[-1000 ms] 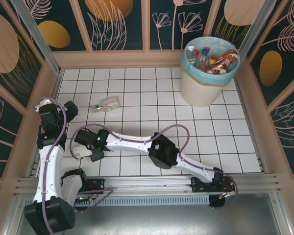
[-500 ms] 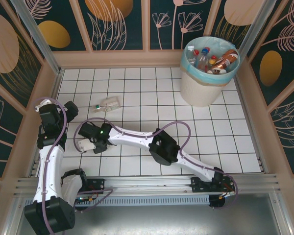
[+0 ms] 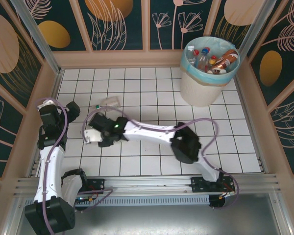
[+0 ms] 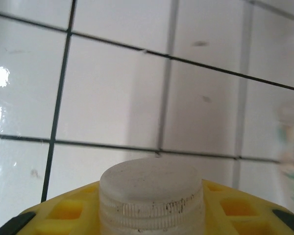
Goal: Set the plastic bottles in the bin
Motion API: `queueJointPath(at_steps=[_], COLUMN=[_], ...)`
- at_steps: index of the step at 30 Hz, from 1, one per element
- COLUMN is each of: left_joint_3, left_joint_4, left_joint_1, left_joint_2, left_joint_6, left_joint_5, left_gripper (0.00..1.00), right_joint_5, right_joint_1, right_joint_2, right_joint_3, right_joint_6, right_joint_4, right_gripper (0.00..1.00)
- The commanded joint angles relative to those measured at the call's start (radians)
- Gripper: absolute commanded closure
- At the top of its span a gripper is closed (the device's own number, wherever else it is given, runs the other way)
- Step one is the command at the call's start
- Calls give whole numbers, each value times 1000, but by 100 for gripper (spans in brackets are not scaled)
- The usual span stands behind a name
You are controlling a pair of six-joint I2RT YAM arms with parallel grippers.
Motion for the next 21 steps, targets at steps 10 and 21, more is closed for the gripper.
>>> queueJointPath(at_steps=[10, 21], left_joint_3=[115, 508], left_joint_4=[33, 47], left_joint_1=[-264, -752], left_joint_2=[49, 368], left_joint_6=[-75, -84], left_joint_5=[171, -48], left_gripper=[13, 13], right_joint_5=[74, 32], right_joint_1=[-293, -777], right_joint_2=[-656, -754], right_joint_3=[-289, -218], right_joint_6=[282, 491], right_joint_4=[336, 458], right_gripper=[81, 93])
